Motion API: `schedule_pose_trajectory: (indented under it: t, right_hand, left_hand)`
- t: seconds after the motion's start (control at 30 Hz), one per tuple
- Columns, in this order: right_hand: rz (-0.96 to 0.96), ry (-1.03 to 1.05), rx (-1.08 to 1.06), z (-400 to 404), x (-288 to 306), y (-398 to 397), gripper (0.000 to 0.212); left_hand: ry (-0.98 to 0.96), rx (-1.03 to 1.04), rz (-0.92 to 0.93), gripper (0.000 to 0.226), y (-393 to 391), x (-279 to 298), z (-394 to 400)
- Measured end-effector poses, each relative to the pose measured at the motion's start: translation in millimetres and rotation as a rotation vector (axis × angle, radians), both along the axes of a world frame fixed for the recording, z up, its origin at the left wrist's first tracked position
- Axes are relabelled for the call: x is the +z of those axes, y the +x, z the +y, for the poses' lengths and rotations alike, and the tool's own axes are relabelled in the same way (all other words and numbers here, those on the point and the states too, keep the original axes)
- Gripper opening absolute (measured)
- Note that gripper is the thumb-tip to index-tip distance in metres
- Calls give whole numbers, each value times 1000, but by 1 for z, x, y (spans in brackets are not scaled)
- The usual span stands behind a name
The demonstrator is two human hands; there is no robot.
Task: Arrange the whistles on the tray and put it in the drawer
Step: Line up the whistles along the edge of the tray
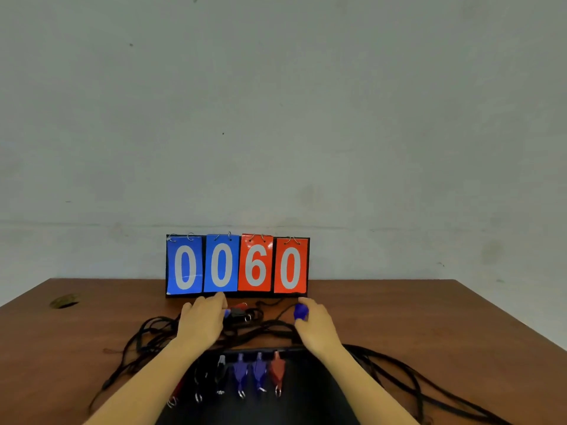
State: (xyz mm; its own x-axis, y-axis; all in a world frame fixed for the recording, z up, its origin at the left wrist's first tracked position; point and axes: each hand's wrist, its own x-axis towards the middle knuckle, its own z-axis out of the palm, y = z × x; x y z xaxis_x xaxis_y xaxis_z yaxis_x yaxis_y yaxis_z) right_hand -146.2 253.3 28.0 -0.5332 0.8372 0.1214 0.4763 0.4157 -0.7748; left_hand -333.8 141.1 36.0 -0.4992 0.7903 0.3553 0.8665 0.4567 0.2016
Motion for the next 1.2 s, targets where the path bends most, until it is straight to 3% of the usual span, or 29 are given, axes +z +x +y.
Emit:
schedule_pose_trajectory:
  t: [0.13, 0.27, 0.33, 0.47, 0.53, 0.6, 0.73, 0.83, 1.03, 1.2]
  right_hand:
    - [175, -71, -187, 6, -5, 8, 32]
    - [168, -37, -232, 12, 0, 13, 57]
    - [88, 24, -236, 13, 6, 18, 63]
    - [-332, 381, -187, 15, 7, 38, 61]
    - [-351, 357, -174, 15, 8, 48, 50]
    - [-259, 280, -178, 12, 10, 57, 40]
    - [133, 67, -159, -4, 8, 74, 31]
    - [300, -110, -47, -15, -1, 88, 29]
    - [168, -10, 95, -23, -13, 97, 25]
    - [-104, 195, 164, -28, -23, 96, 31]
  left_hand:
    - [93, -65, -119, 6, 14, 14, -11]
    - [270, -190, -375, 7, 40, 30, -22]
    - [326, -228, -442, 4, 56, 31, -27]
    - [316, -279, -517, 8, 88, 13, -27]
    - [308, -298, -582, 11, 101, 6, -25]
    - [314, -342, -656, 12, 113, 4, -23]
    - [373, -430, -804, 6, 136, -8, -26]
    - [391, -472, -796, 6, 142, -18, -29]
    - [380, -521, -803, 16, 142, -24, -31]
    - [327, -529, -835, 20, 147, -40, -32]
